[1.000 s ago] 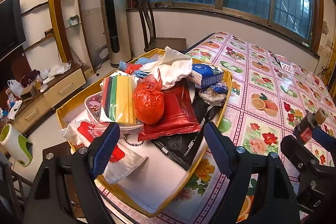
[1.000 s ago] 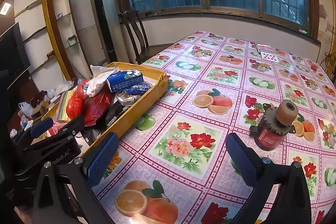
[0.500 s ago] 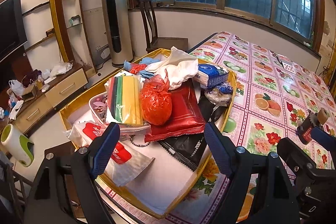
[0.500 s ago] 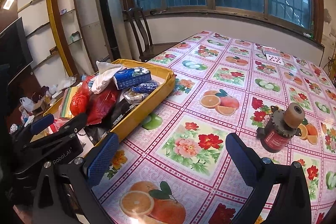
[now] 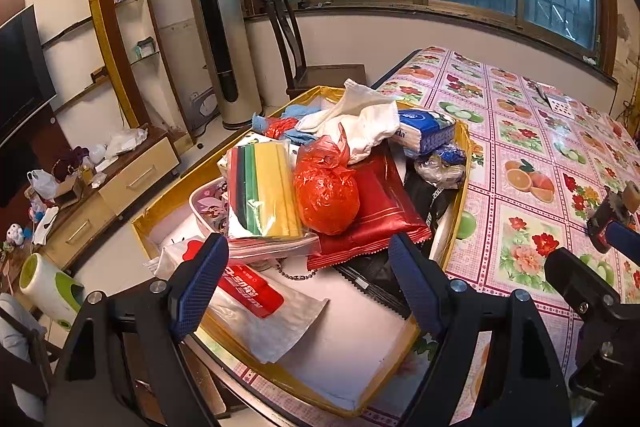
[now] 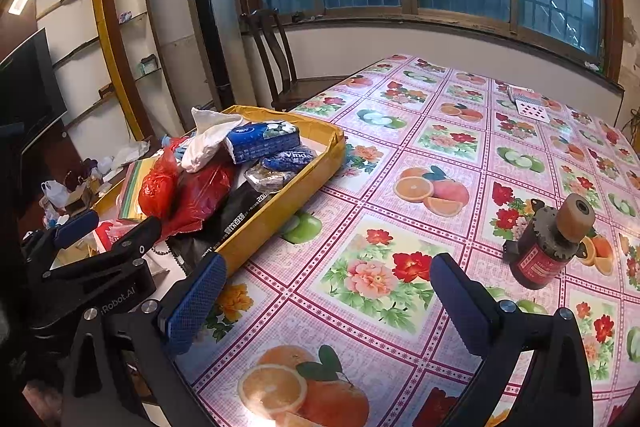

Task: Organize soft objects

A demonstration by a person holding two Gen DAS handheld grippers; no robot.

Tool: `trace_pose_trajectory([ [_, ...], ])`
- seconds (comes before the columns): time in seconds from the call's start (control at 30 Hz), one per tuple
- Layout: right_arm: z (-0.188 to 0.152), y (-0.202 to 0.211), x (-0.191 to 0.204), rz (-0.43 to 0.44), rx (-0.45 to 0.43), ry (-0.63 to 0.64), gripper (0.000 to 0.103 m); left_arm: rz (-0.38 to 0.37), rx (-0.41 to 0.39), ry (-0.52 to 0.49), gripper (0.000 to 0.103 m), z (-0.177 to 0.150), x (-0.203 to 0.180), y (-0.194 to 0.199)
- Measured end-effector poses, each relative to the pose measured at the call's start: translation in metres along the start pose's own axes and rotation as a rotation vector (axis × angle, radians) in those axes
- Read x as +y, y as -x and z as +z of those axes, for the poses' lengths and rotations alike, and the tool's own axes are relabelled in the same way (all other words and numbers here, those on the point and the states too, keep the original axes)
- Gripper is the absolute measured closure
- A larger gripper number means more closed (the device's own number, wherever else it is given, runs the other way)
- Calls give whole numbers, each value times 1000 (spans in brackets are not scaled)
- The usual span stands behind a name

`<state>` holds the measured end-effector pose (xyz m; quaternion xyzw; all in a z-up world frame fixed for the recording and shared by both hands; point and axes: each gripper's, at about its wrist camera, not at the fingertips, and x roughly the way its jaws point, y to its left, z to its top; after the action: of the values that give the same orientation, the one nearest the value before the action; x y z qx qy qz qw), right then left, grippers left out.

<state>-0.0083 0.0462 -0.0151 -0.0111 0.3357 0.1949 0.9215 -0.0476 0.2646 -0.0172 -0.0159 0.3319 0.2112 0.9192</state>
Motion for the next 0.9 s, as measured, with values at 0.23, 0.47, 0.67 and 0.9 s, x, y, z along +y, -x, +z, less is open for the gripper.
trace_pose_trajectory([
  [0.23, 1, 0, 3, 13, -2, 0, 0, -42, -12, -43, 20, 3, 7, 3],
  [0.47, 0, -4, 12, 17, 5, 17, 0, -97, 6, -41, 20, 1, 13, 1],
  [0.67, -1, -6, 16, 43, 2, 12, 0, -96, -3, -57, 20, -2, 14, 5],
  [0.9, 11, -8, 39, 29, -14, 93, 0, -35, -4, -5, 20, -3, 36, 2],
])
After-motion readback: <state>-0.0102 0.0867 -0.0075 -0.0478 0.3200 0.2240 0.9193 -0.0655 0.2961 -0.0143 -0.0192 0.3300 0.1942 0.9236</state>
